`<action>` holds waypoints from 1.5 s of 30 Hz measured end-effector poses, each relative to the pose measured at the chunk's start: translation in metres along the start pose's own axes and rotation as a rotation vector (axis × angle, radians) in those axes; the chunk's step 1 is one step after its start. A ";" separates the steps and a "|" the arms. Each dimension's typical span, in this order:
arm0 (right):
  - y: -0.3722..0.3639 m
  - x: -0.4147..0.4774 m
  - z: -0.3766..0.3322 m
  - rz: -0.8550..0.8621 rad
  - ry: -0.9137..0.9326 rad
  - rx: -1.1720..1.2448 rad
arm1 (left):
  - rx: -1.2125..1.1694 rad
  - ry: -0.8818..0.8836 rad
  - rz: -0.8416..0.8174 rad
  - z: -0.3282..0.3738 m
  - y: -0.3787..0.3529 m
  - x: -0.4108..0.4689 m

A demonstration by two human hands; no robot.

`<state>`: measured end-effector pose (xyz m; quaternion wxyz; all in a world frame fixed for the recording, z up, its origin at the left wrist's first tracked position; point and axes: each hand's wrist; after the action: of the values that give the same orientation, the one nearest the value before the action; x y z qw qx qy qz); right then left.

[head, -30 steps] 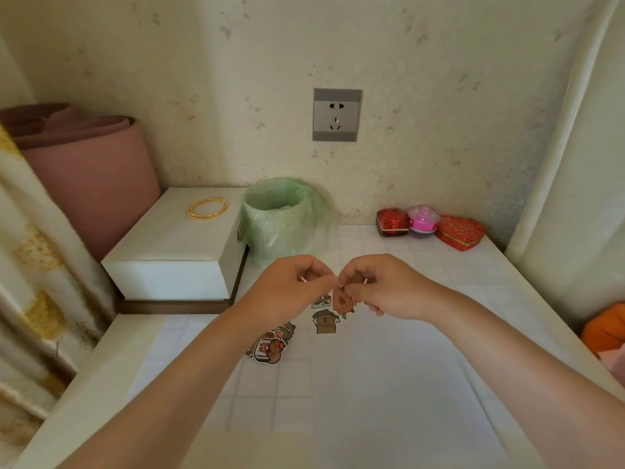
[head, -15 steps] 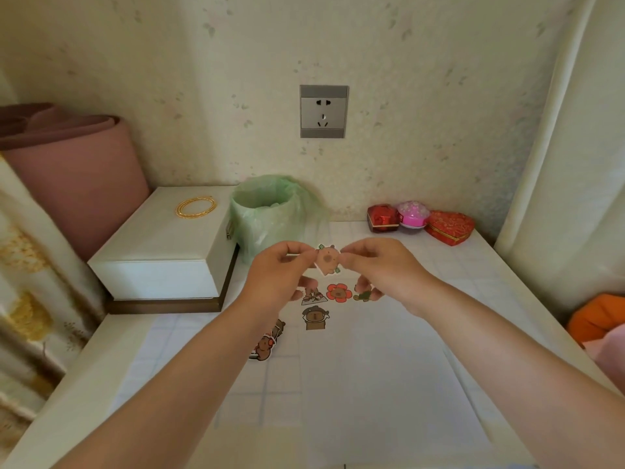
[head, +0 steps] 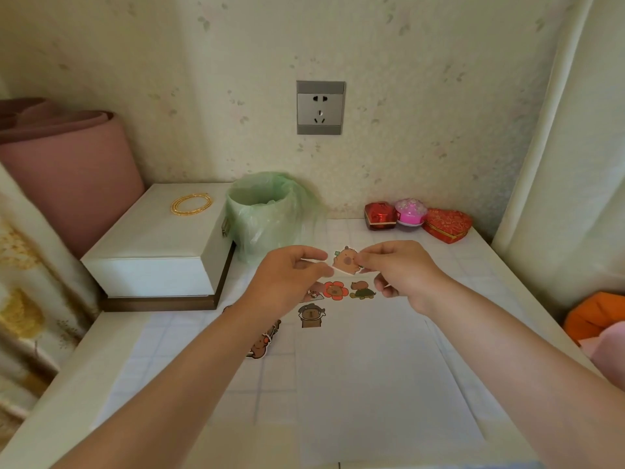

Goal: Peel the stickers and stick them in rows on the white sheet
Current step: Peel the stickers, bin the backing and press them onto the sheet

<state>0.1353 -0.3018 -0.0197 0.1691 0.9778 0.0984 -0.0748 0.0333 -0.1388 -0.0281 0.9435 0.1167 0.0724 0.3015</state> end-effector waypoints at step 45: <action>-0.031 0.010 0.041 -0.123 0.179 -0.611 | 0.986 -0.491 -0.292 -0.049 0.010 0.013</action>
<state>0.1337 -0.2850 -0.0694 0.4408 0.8766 0.1899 0.0343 0.0280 -0.1149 -0.0732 0.7986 0.5986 -0.0014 0.0625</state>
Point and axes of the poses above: each hand's wrist, its own x-axis towards the middle knuckle, its own y-axis out of the back of the hand, z = x × y, and after that the axes turned 12 degrees about z, right-handed
